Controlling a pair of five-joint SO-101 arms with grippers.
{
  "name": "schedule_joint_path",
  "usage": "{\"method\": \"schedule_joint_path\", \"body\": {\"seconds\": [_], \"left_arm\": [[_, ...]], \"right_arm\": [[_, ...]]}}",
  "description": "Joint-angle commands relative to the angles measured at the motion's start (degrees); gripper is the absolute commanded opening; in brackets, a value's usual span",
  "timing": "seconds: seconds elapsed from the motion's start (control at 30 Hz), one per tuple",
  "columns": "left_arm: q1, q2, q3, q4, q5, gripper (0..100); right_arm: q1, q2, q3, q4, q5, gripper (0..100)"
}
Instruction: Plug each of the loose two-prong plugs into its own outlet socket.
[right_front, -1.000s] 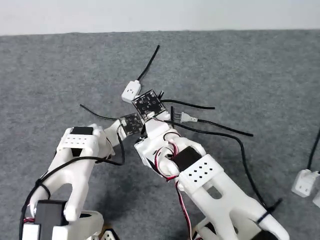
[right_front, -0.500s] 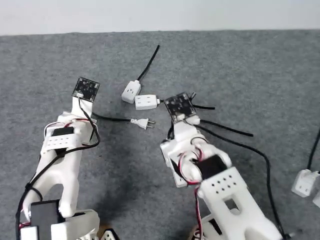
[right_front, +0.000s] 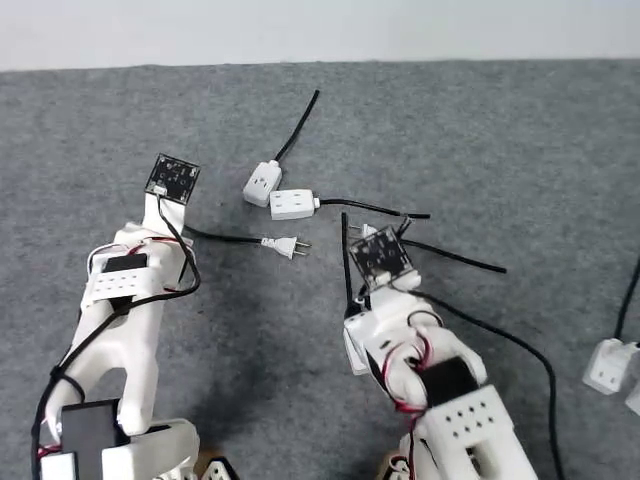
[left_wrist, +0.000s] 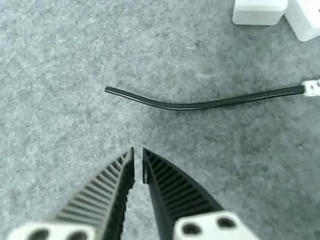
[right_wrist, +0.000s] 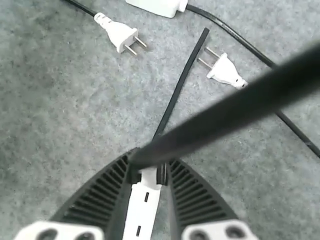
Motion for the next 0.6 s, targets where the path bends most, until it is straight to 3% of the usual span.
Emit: {"method": "schedule_joint_path", "body": {"seconds": [0.0, 0.17, 0.57], "left_arm": [[0.6, -1.4, -2.3, -1.2, -1.0, 3], [0.7, -1.4, -2.3, -1.5, -1.0, 3], [0.7, 3.8, -7.6, 1.3, -1.0, 3]], "right_arm": [[0.7, -6.9, 1.0, 2.0, 1.5, 0.7], [0.8, -10.0, 2.5, 3.6, 1.6, 0.7], [0.4, -1.9, -0.6, 3.3, 1.2, 0.8]]}}
